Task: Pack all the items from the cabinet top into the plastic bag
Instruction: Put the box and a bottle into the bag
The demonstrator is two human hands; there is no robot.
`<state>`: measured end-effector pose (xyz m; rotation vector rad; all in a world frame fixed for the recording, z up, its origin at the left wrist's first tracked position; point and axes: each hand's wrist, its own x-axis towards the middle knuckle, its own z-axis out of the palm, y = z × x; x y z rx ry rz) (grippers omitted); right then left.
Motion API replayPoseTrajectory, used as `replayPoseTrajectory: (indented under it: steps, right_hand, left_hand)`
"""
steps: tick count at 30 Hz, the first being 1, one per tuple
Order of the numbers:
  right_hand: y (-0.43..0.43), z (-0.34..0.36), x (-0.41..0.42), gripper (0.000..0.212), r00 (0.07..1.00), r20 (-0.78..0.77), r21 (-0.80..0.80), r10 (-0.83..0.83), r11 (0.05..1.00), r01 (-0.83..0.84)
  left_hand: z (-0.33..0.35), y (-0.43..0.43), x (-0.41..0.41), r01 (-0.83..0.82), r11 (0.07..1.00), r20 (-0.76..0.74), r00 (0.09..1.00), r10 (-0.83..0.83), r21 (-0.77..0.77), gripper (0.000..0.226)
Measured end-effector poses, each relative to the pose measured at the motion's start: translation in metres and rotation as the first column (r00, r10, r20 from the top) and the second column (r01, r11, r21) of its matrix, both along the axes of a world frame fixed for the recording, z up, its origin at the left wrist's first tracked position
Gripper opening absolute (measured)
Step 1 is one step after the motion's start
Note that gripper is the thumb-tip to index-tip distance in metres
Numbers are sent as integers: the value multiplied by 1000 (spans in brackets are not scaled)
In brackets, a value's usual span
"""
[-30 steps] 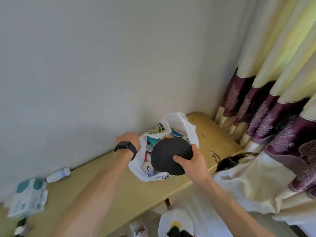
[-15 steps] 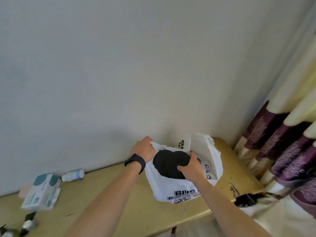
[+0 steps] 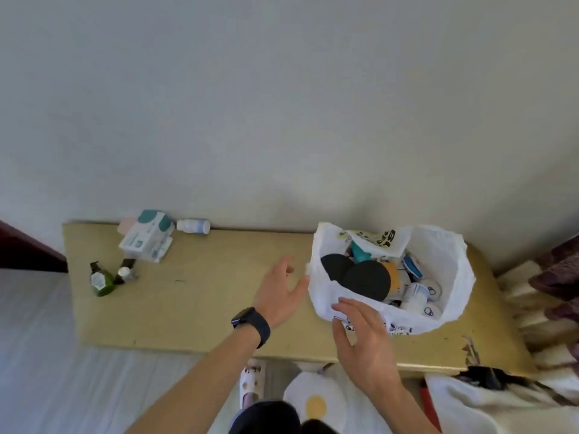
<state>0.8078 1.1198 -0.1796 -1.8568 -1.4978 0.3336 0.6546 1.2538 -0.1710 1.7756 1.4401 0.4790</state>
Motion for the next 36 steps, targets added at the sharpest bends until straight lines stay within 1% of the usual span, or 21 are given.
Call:
replayPoseTrajectory:
  steps: [1, 3, 6, 9, 11, 12, 14, 17, 20, 23, 25, 28, 30, 32, 33, 35, 36]
  right_hand:
    - [0, -8, -11, 23, 997, 26, -6, 75, 997, -75]
    - [2, -21, -34, 29, 977, 79, -67, 200, 979, -195]
    - [11, -42, -69, 32, 940, 108, -184, 325, 935, -302]
    - [29, -58, -104, 36, 901, 109, -331, 420, 870, -366]
    - [50, -66, -126, 35, 869, 88, -447, 486, 799, -402]
    - [64, -68, -137, 36, 853, 70, -489, 517, 763, -422]
    - [98, -71, -164, 39, 829, 72, -538, 555, 721, -437]
    - [157, -70, -212, 43, 826, 49, -610, 562, 671, -421]
    - [226, -74, -260, 47, 791, 76, -660, 607, 625, -416]
    - [301, -82, -304, 53, 775, 110, -715, 622, 591, -373]
    - [349, -88, -326, 59, 787, 150, -732, 599, 602, -319]
    - [413, -99, -347, 68, 797, 207, -766, 567, 601, -228]
    - [441, -109, -354, 73, 803, 211, -805, 557, 566, -180]
    - [453, -119, -357, 74, 791, 226, -840, 569, 524, -138]
    - [454, -124, -357, 74, 770, 263, -846, 582, 523, -106]
    - [449, -133, -359, 70, 736, 371, -809, 566, 586, -42]
    - [446, -136, -360, 67, 740, 403, -787, 538, 617, -19]
  left_hand:
    - [-15, -11, -17, -11, 999, -70, 998, 9, -31, 52]
    - [-43, -34, -52, -17, 995, -211, 978, -4, -99, 49]
    - [-70, -59, -106, -29, 973, -373, 926, -60, -227, 49]
    - [-84, -63, -161, -72, 944, -443, 893, -83, -322, 51]
    - [-92, -52, -197, -111, 928, -466, 882, -73, -354, 52]
    - [-97, -44, -215, -134, 921, -475, 878, -61, -366, 53]
    - [-105, -23, -251, -162, 910, -488, 872, -49, -381, 55]
    - [-114, 16, -308, -191, 905, -521, 852, -39, -380, 57]
    - [-128, 57, -360, -229, 897, -545, 838, -16, -378, 64]
    - [-144, 86, -405, -215, 885, -578, 813, -72, -413, 73]
    - [-157, 93, -430, -195, 874, -602, 788, -132, -446, 76]
    - [-171, 97, -457, -141, 858, -606, 764, -222, -493, 82]
    - [-175, 97, -462, -110, 858, -584, 775, -243, -502, 85]
    - [-175, 96, -461, -102, 860, -558, 797, -231, -501, 84]
    - [-175, 96, -461, -101, 862, -550, 805, -222, -497, 82]
    - [-171, 99, -463, -102, 867, -538, 817, -207, -488, 75]
    - [-166, 102, -465, -93, 877, -526, 828, -196, -472, 68]
